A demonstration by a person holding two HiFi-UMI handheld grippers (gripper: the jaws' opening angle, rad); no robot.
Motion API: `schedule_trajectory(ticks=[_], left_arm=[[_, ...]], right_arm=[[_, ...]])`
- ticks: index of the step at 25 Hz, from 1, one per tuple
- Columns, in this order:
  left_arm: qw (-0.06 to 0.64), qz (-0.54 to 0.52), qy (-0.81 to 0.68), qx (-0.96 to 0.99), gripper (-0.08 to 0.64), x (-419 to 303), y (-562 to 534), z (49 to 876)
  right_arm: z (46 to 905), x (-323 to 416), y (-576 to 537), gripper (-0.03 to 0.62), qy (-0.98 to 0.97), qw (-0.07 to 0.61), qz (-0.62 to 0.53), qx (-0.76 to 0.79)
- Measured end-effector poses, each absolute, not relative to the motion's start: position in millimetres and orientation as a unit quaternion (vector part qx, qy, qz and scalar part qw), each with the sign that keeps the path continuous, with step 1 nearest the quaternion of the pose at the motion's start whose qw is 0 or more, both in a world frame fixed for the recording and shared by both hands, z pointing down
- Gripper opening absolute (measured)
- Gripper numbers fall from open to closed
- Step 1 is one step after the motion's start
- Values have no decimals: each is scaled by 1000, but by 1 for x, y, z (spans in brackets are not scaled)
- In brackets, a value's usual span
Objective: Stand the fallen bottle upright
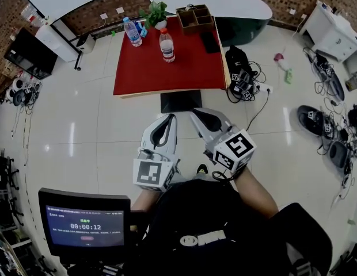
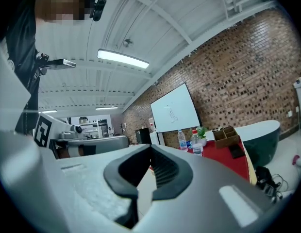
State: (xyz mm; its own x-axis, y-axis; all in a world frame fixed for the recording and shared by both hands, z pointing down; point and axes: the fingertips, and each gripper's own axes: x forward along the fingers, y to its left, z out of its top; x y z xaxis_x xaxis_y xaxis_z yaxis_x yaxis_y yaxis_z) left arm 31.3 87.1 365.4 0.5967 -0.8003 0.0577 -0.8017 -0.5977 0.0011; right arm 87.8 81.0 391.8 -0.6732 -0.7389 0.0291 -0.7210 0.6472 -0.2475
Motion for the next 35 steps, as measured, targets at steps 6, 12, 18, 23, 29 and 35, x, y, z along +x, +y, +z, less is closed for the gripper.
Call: schedule_trajectory(ticks=[6,12,18,23,29,35], left_arm=[[31,34,-441,896,3,14,94,370],[38,30,-432,900,3,-1,87,369],[33,25,-411,911,3,3,95,376],[40,38,-414,909,3,1,95,382],[33,25,-409,912,3,6,94,375],[29,14,-406,913,3,7,93,371]], right_arm=[[401,65,89,3,903,16,-120,-412],[396,46,87,3,901,-2,-95,-422],[399,40,94,3,902,-16,-74,-426],[399,41,96,3,902,-20,-69,-426],[398,43,94,3,901,-20,-68,-428],[397,42,93,3,901,-15,-71,-428]])
